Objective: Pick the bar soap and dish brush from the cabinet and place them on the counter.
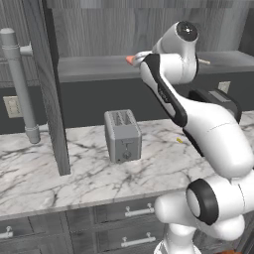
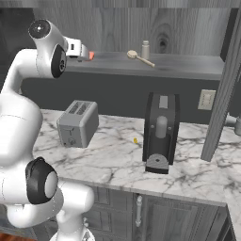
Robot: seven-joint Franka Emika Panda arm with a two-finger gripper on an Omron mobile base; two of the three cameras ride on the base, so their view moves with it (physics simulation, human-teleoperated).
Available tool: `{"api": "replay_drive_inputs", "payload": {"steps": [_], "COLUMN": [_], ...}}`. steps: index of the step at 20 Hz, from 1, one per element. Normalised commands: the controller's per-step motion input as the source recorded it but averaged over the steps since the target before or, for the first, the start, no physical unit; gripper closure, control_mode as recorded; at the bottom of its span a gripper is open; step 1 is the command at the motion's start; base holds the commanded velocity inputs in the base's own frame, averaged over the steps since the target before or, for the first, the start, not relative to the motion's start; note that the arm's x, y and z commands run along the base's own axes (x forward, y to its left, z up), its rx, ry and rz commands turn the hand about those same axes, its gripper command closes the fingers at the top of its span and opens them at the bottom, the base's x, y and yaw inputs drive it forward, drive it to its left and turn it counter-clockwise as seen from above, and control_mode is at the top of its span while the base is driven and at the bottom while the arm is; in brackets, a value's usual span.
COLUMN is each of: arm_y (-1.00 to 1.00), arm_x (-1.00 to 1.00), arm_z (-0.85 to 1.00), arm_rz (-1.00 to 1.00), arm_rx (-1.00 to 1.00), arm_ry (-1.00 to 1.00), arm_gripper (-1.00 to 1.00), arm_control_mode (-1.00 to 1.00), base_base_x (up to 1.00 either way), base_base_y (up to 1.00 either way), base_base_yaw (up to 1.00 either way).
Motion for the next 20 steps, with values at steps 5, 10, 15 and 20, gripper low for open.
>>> {"api": "replay_drive_inputs", "payload": {"steps": [5, 10, 15, 20], "arm_y": [0.00, 0.00, 0.00, 0.00], "arm_x": [0.28, 0.30, 0.32, 0.34], "arm_z": [0.00, 0.00, 0.00, -0.03], "arm_rz": [0.00, 0.00, 0.00, 0.00], "arm_rx": [0.00, 0.00, 0.00, 0.00], "arm_ry": [0.00, 0.00, 0.00, 0.00], "arm_gripper": [-1.00, -1.00, -1.00, -1.00], "arm_control_mode": [-1.00, -1.00, -1.00, -1.00], "base_base_x": [0.00, 0.00, 0.00, 0.00], "base_base_y": [0.00, 0.00, 0.00, 0.00], "base_base_yaw": [0.00, 0.00, 0.00, 0.00]}}
